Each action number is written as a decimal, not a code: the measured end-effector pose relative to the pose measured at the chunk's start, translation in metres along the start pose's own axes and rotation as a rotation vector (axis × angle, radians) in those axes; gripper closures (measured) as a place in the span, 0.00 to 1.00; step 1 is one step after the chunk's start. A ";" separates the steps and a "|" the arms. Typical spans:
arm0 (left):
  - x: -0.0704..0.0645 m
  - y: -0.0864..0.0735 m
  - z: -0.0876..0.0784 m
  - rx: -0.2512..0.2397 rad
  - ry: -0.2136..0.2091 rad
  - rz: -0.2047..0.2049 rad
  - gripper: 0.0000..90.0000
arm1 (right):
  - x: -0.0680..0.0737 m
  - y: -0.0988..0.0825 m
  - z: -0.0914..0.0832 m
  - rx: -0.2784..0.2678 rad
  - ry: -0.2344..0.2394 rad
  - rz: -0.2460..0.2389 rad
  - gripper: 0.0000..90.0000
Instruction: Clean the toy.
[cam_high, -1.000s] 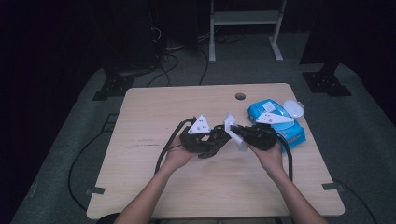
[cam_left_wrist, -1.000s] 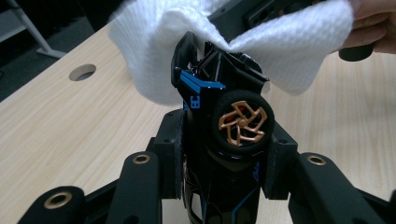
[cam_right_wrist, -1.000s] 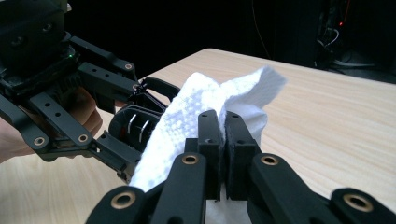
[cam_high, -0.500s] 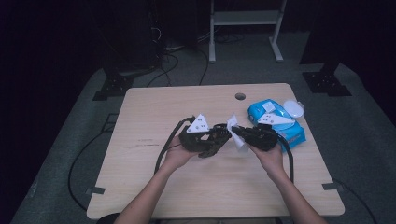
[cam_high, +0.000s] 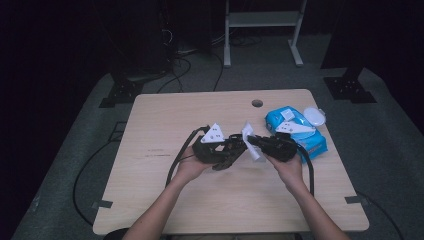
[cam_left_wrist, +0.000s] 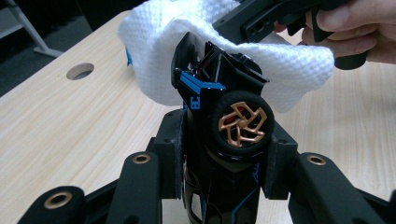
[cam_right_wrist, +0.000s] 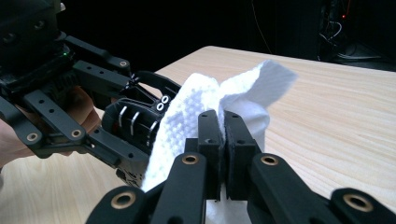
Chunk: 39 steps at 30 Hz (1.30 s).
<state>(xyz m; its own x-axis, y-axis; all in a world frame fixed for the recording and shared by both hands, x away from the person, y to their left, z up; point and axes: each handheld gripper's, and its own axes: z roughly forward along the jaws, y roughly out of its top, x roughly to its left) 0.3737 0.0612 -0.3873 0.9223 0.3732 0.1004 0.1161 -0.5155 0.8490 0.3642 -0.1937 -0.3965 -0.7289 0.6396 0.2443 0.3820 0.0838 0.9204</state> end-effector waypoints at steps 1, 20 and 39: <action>0.000 0.000 0.001 0.000 0.001 0.001 0.65 | 0.001 0.001 0.000 -0.002 -0.002 -0.002 0.96; 0.003 0.000 -0.001 -0.015 -0.010 -0.016 0.65 | -0.010 -0.012 0.004 0.027 0.030 0.066 0.96; 0.002 0.002 0.002 -0.019 -0.037 -0.023 0.64 | 0.010 0.011 -0.003 -0.030 0.043 0.018 0.97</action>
<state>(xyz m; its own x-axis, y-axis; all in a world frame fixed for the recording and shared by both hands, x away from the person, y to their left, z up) 0.3765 0.0597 -0.3866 0.9325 0.3557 0.0620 0.1305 -0.4921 0.8607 0.3593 -0.1889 -0.3829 -0.7460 0.6072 0.2733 0.3784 0.0489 0.9243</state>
